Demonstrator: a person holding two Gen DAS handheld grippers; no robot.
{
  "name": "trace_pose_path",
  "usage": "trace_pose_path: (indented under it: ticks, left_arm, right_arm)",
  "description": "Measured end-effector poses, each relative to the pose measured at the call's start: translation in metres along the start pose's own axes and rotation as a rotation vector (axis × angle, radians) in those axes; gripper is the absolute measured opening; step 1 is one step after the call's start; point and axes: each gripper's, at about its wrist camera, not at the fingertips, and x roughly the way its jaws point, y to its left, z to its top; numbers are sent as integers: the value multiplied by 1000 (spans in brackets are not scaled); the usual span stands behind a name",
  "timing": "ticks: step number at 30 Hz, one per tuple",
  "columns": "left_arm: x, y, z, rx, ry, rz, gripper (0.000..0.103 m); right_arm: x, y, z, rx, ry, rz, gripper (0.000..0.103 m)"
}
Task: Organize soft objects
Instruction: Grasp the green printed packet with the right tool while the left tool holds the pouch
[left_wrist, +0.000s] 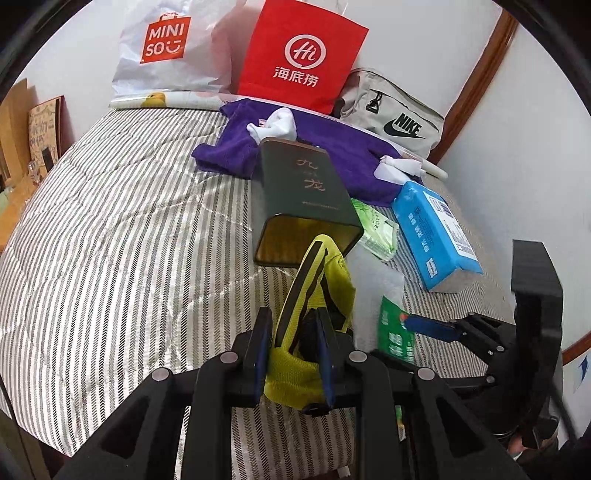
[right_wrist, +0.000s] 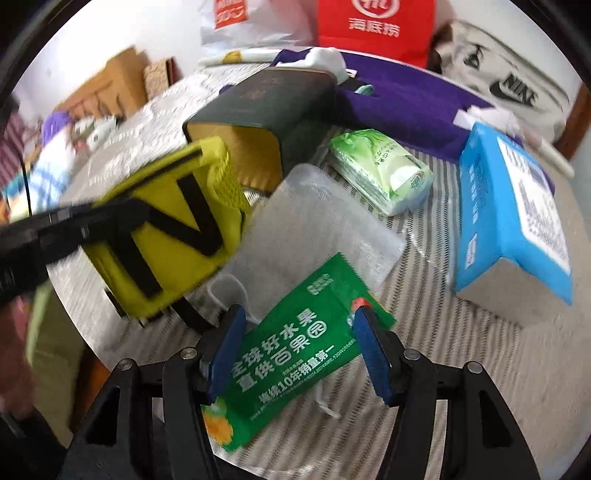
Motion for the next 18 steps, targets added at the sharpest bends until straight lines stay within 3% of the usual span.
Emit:
trace_pose_path:
  ticks: [8, 18]
  left_arm:
    - [1, 3, -1, -10, 4, 11, 22]
    - [10, -3, -5, -3, 37, 13, 22]
  right_arm:
    - [-12, -26, -18, -28, 14, -91, 61]
    - [-14, -47, -36, 32, 33, -42, 61]
